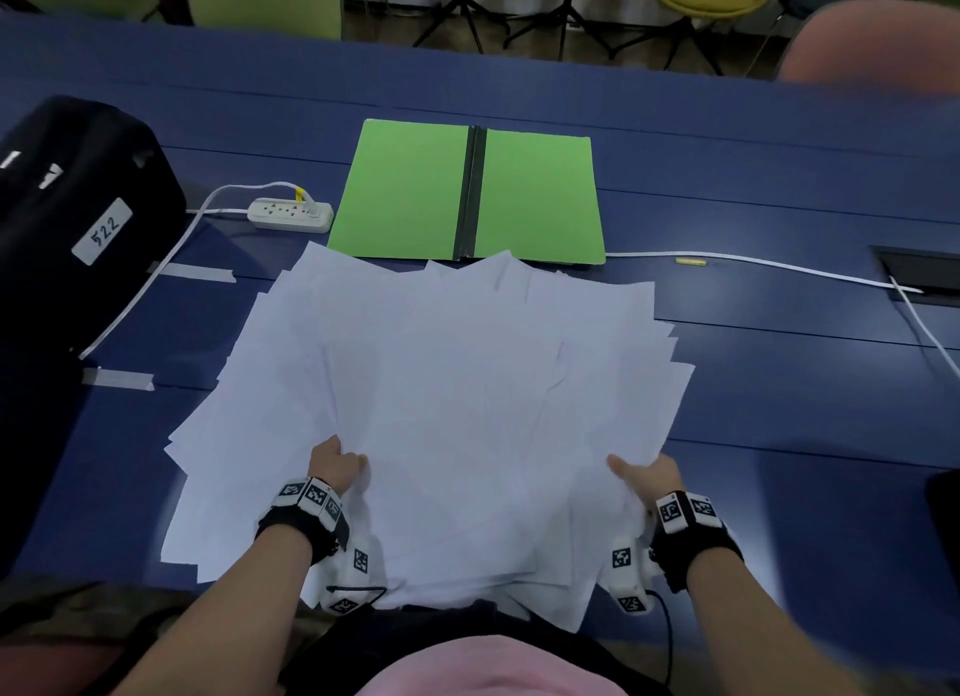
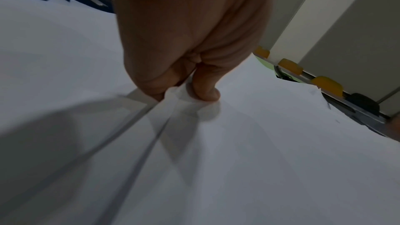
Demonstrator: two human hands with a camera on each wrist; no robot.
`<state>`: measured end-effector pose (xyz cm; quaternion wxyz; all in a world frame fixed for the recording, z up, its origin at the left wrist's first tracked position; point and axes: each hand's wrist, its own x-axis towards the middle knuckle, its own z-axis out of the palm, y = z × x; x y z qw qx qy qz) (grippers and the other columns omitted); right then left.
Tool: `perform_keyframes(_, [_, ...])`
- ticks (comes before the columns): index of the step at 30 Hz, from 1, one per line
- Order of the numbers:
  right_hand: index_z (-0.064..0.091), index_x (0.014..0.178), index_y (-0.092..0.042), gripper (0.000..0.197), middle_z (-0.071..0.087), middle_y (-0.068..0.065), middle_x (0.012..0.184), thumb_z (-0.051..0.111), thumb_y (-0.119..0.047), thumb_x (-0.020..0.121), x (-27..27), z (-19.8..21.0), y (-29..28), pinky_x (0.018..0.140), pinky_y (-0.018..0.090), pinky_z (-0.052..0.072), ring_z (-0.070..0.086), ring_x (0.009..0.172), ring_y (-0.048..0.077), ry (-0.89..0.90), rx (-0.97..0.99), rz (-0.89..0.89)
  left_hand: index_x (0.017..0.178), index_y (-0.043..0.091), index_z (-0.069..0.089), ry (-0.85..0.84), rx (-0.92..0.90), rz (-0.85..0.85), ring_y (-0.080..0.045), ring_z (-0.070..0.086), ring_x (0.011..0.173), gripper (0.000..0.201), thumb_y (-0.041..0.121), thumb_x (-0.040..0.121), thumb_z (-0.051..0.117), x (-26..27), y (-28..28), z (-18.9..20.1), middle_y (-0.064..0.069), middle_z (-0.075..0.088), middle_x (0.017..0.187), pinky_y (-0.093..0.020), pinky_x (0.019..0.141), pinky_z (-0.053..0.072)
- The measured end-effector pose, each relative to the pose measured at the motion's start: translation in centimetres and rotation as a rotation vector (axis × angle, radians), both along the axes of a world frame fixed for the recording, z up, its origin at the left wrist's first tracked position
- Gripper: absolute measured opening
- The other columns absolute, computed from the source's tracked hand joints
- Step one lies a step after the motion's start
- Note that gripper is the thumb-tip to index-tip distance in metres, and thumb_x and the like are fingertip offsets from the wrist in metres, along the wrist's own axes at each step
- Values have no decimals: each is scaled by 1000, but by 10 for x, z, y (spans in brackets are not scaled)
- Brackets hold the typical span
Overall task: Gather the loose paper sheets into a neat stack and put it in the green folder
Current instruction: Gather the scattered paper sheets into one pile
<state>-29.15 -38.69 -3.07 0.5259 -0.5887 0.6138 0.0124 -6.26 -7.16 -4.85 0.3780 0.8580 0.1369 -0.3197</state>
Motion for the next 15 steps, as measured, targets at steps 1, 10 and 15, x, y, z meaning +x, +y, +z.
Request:
perform_keyframes(1, [60,116,8,35,64,23,117,66,-5,84,2,-1,3,84,36,46,61,108,39,-3,-25,19,64,17,30,-2,5,4,-15,35,75,38,-7,87,49,-1,0,0,0,32,70,-23,61,31])
perform_keyframes(10, [60,111,6,26,63,33,107,44,-1,92,-6,35,-36,77,42,48,61,96,45,-4,-444,-336,61,15,32,-25,24,83,-14,35,95,40,-8,92,44,-8,-8,11,5,38,79,-26,85,35])
perform_keyframes(15, [55,117,8,29,62,26,110,43,-4,93,-6,59,-56,78,33,43,61,99,38,-185,-470,-584,59,19,23,-100,8,152,-15,19,55,45,-11,86,44,-1,-1,2,-1,20,63,-23,58,24])
